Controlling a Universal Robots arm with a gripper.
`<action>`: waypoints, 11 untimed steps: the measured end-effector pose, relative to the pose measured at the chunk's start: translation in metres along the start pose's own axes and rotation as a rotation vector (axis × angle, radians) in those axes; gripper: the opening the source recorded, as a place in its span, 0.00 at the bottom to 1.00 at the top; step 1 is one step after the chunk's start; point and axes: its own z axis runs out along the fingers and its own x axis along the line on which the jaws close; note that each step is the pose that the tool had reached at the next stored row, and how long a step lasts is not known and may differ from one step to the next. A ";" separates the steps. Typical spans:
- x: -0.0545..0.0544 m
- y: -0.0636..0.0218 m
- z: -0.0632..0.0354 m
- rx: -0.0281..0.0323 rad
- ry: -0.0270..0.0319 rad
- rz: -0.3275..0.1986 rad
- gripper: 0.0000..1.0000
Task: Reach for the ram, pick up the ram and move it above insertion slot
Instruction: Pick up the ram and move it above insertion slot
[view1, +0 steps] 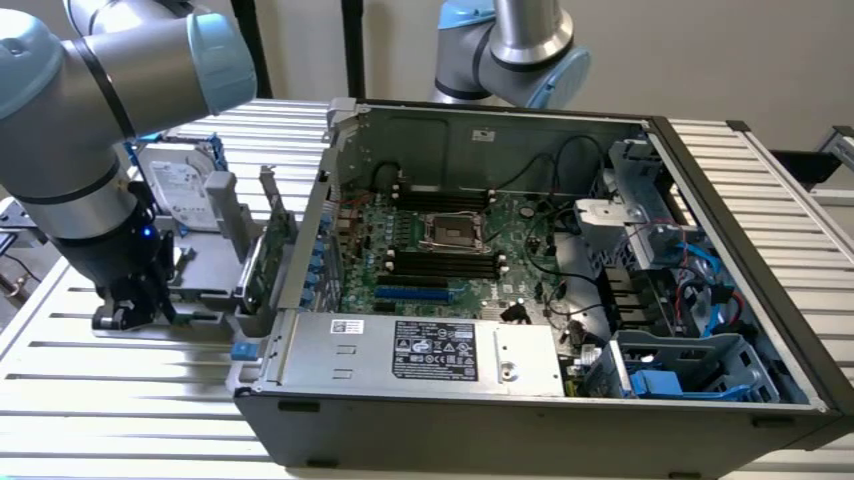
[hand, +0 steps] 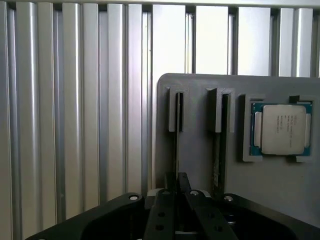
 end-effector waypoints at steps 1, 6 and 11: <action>0.000 -0.0001 0.0000 -0.0006 -0.0002 0.004 0.13; 0.000 -0.0017 -0.0001 -0.0031 -0.0005 0.013 0.13; 0.000 -0.0026 -0.0008 -0.0051 -0.0011 0.014 0.13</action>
